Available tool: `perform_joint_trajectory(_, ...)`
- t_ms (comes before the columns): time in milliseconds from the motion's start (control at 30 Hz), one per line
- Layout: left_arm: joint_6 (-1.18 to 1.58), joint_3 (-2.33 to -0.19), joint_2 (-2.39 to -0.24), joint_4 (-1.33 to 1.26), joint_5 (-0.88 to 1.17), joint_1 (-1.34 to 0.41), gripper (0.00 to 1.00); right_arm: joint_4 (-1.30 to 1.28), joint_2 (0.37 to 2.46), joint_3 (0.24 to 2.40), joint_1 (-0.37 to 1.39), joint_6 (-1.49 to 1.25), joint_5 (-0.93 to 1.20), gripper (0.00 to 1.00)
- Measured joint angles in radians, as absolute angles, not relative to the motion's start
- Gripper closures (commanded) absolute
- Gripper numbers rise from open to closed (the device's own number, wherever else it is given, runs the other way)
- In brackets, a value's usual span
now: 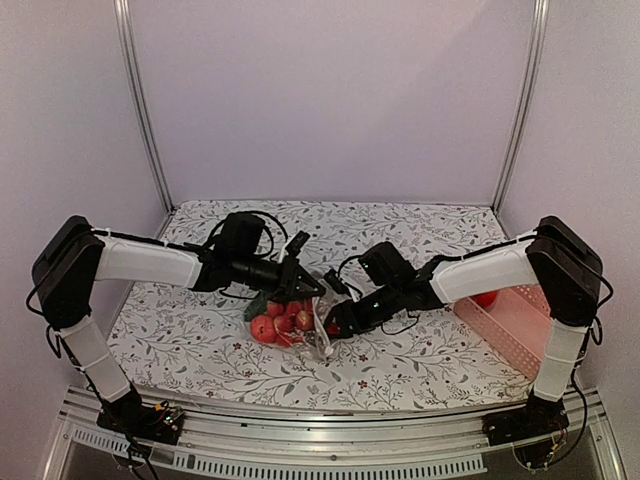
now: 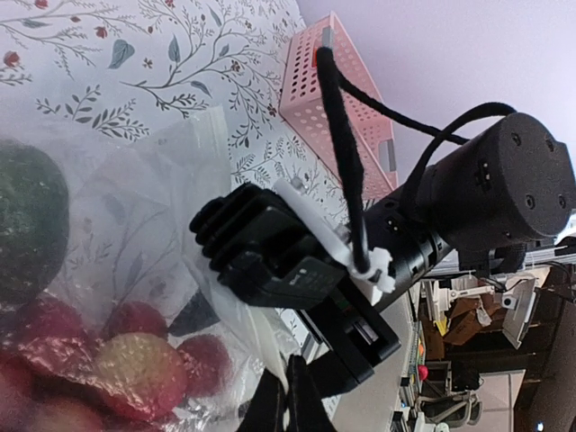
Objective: Open the zip-top bag and remove the fake food
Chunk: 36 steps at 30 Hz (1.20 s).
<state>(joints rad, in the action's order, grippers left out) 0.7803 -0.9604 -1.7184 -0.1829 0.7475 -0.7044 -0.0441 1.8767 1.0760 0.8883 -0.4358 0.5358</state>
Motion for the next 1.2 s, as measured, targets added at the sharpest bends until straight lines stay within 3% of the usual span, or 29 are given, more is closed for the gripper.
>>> perform_joint_trajectory(100, 0.781, -0.950, -1.718, -0.183, 0.746, -0.705, 1.00, -0.035, 1.893, 1.074, 0.890, -0.439, 0.532, 0.71)
perform_joint_trajectory(333, 0.764, -0.948, -1.718, -0.171, 0.744, -0.709, 1.00, -0.040, 1.880, 1.084, 0.891, -0.453, 0.483, 0.88)
perform_joint_trajectory(833, 0.707, -0.948, -1.708, -0.086, 0.705, -0.725, 1.00, -0.095, 1.772, 1.120, 0.849, -0.434, 0.355, 1.00)
perform_joint_trajectory(1200, 0.732, -0.989, -1.712, -0.085, 0.671, -0.709, 1.00, -0.178, 1.542, 1.073, 0.842, -0.396, 0.385, 1.00)
